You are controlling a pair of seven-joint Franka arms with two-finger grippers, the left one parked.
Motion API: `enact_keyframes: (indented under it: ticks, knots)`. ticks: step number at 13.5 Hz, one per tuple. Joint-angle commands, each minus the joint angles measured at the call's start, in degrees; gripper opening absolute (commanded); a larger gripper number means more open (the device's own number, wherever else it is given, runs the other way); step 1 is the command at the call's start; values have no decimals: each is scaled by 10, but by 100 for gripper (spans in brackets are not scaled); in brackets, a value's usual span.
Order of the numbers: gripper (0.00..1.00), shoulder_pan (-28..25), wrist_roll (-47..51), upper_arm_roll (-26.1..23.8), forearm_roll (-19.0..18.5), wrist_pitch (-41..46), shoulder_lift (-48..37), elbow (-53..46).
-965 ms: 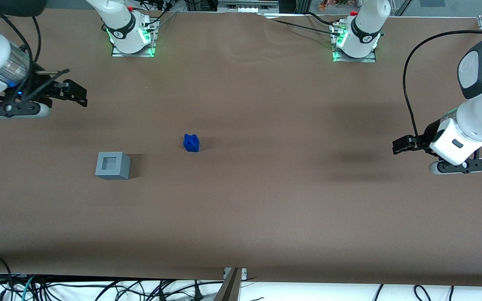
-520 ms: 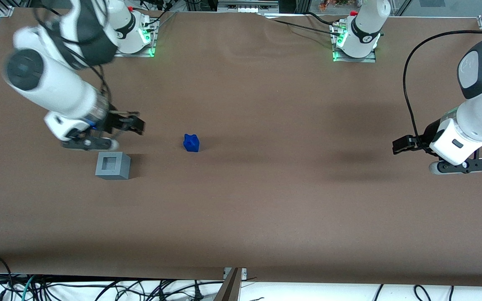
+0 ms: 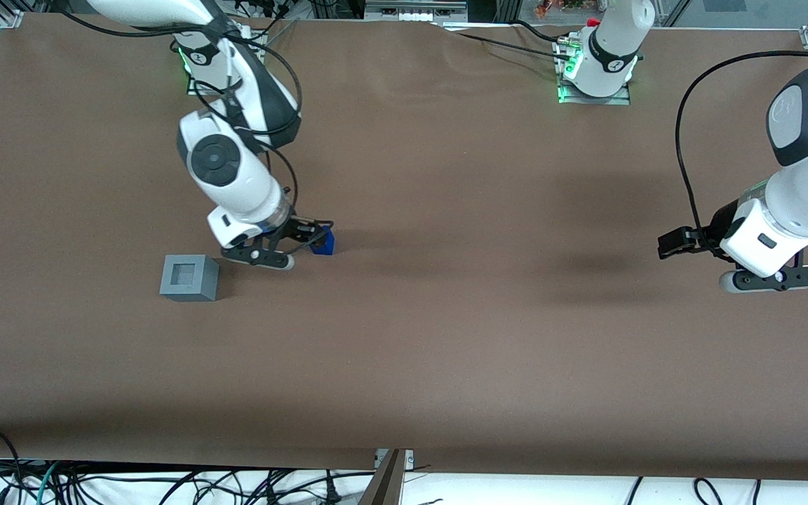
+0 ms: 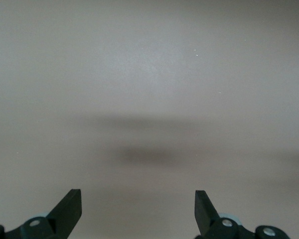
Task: Insert blue part into gray base with right arm
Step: 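Move the open right gripper over the blue part and lower it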
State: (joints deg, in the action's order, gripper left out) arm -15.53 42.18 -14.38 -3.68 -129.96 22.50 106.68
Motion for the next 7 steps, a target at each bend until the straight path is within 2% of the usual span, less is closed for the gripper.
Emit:
enact_keyframes:
  ticks: [1, 7]
  knots:
    - [99, -13, 30, 2, -22, -36, -2, 33]
    - [98, -20, 31, 5, -35, -116, 24, 73]
